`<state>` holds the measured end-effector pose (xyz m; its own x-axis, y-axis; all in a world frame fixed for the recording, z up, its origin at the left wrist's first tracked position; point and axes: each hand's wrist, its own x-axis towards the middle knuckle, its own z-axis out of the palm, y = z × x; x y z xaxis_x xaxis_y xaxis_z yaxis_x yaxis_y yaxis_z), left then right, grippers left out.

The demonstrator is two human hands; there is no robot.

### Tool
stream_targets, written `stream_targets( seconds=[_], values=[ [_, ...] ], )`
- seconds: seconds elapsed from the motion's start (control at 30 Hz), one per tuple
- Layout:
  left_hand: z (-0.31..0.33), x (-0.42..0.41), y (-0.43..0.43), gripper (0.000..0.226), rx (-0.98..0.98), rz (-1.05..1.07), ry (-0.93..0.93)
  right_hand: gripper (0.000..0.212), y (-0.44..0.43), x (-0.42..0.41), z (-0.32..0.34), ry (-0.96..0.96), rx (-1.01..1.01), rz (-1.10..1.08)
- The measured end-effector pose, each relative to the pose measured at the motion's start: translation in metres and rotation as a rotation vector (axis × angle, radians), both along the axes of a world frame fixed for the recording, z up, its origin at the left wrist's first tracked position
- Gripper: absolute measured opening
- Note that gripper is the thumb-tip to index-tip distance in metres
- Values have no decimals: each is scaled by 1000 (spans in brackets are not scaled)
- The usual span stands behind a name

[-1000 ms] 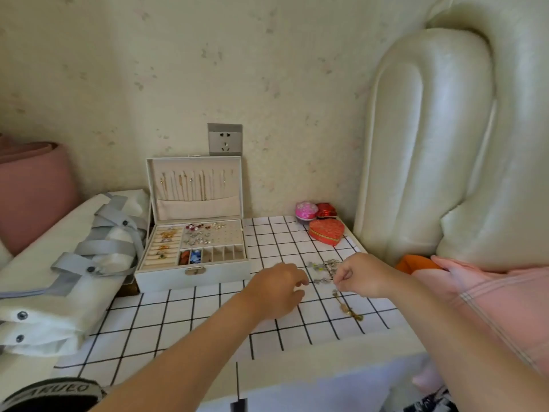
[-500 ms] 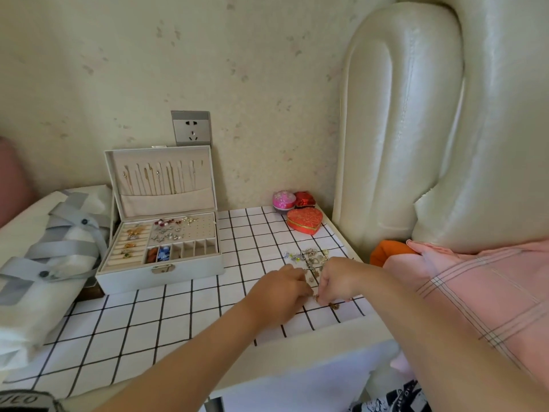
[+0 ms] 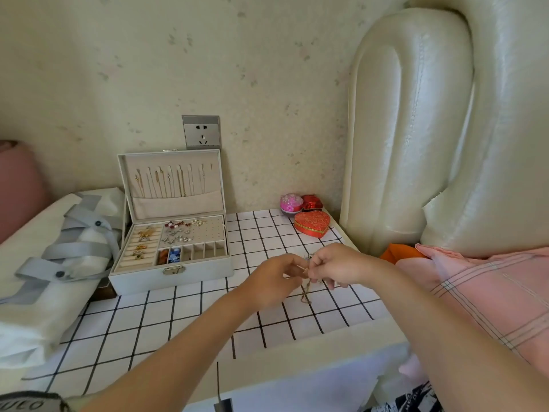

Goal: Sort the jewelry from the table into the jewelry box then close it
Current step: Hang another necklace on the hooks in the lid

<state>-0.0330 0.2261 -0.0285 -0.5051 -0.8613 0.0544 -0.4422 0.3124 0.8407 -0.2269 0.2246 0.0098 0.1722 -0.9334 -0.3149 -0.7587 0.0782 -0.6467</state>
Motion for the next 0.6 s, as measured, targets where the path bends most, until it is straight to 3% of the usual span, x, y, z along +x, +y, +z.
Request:
stream_targets(
  seconds=[0.23, 0.43, 0.6],
  values=[
    [19, 15, -3, 7, 170, 143, 233, 10, -5, 16, 12, -383, 20, -64],
    [35, 33, -6, 3, 57, 234, 265, 17, -13, 38, 23, -548, 17, -64],
    [49, 50, -12, 7, 84, 328, 306, 20, -25, 62, 30, -606, 3, -59]
  ],
)
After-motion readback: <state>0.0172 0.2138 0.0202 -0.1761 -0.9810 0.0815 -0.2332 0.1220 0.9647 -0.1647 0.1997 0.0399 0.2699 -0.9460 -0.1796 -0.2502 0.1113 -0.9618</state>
